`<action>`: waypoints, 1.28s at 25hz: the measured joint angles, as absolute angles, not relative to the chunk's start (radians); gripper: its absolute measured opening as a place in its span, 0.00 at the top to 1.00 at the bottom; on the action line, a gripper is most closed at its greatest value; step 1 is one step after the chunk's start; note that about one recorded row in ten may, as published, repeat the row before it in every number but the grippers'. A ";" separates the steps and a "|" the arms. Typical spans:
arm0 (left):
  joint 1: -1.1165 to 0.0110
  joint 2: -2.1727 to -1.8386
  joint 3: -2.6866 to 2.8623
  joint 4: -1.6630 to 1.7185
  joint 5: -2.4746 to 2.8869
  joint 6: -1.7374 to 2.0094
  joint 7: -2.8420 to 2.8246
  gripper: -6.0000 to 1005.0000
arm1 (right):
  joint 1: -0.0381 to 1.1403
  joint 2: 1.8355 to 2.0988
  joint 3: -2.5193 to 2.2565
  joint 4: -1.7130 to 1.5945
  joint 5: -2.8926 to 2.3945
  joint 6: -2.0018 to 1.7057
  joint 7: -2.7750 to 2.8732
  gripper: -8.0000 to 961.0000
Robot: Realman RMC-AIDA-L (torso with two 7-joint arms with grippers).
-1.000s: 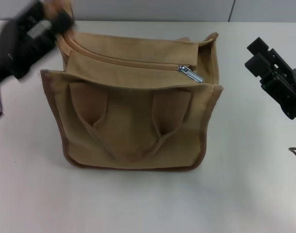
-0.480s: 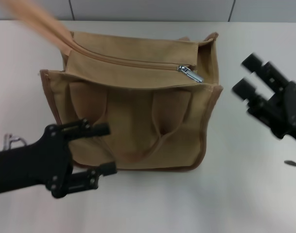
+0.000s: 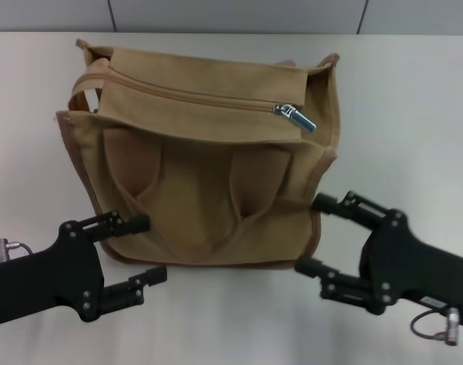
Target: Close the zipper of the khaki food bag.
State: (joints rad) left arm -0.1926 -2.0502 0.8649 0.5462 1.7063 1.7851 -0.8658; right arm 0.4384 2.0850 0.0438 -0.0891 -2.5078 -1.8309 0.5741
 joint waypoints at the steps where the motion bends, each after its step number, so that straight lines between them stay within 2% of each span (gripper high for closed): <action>1: -0.193 -2.050 0.864 0.547 1.711 1.785 -0.865 0.31 | 0.438 2.085 0.044 -0.089 -2.508 -1.831 0.574 0.18; 14: -0.191 -2.051 0.851 0.548 1.738 1.832 -0.865 0.30 | 0.432 2.088 -0.012 -0.048 -2.508 -1.736 0.589 0.17; 23: -0.180 -2.067 0.834 0.541 1.736 1.835 -0.832 0.30 | 0.431 2.087 -0.061 -0.031 -2.507 -1.714 0.542 0.17; 32: -0.181 -2.064 0.833 0.494 1.740 1.830 -0.828 0.30 | 0.425 2.087 -0.053 -0.012 -2.501 -1.713 0.531 0.17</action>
